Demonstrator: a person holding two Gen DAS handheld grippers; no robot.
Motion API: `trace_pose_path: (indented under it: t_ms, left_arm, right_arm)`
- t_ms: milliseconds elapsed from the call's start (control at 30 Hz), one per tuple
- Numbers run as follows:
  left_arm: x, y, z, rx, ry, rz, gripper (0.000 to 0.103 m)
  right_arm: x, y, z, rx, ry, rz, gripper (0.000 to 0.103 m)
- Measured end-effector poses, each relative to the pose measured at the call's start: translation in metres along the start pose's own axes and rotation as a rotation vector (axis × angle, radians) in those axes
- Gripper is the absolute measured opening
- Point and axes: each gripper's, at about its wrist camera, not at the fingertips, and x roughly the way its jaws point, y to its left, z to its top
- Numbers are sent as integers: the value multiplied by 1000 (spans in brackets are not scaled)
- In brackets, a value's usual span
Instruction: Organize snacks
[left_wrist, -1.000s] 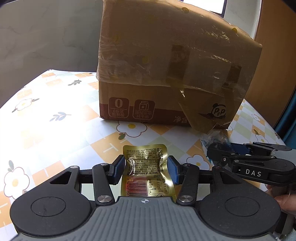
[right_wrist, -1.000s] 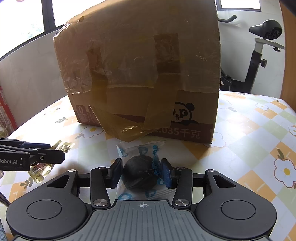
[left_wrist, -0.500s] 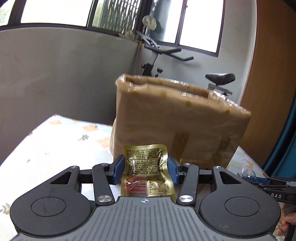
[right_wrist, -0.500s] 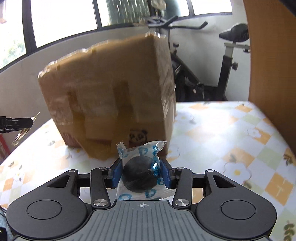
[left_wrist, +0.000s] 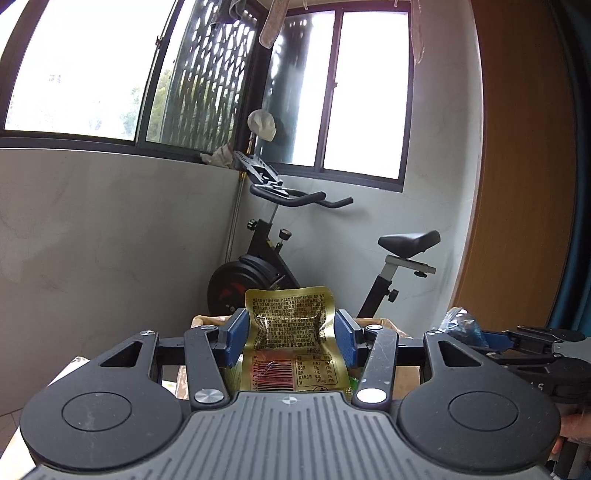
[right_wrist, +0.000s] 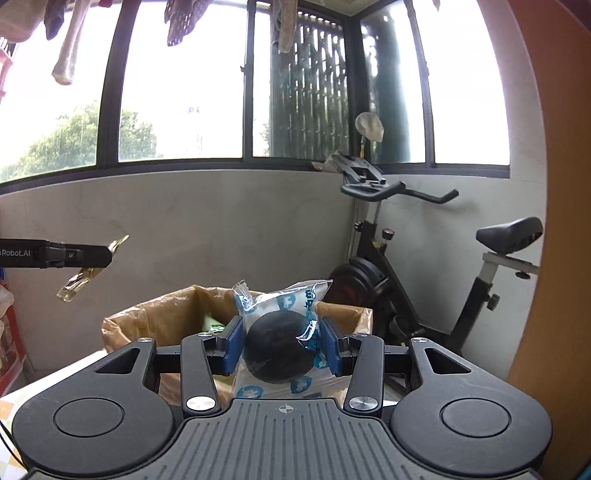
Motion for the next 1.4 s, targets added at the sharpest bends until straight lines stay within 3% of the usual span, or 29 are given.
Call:
trace_pose_path:
  t_ms: [67, 267, 467, 500, 600, 733, 833, 1000, 1200, 1400]
  left_arm:
    - [18, -1, -2, -18, 23, 19, 53]
    - [71, 8, -18, -8, 190, 71, 53]
    - [86, 22, -31, -11, 275, 90, 57]
    - [87, 24, -31, 1, 277, 82, 63]
    - [82, 25, -27, 35, 264, 100, 76]
    - [69, 22, -12, 63, 257, 112, 83]
    - [55, 18, 0, 83, 238, 120, 87]
    - [18, 5, 18, 142, 180, 181, 93]
    - [-29, -17, 33, 234, 88, 267, 97]
    - [-83, -23, 47, 165, 37, 212, 97]
  right_arm:
    - [25, 4, 4, 11, 45, -2, 41]
    - [77, 13, -10, 69, 173, -42, 41]
    - [86, 18, -23, 61, 225, -68, 42]
    - [85, 18, -23, 55, 226, -70, 45]
    - [75, 18, -18, 46, 201, -91, 59]
    - [58, 16, -5, 53, 171, -108, 63]
    - [39, 18, 6, 61, 133, -109, 84]
    - [3, 27, 24, 72, 96, -76, 103]
    - [-48, 50, 40, 47, 8, -123, 103]
    - [-100, 66, 56, 69, -53, -133, 103]
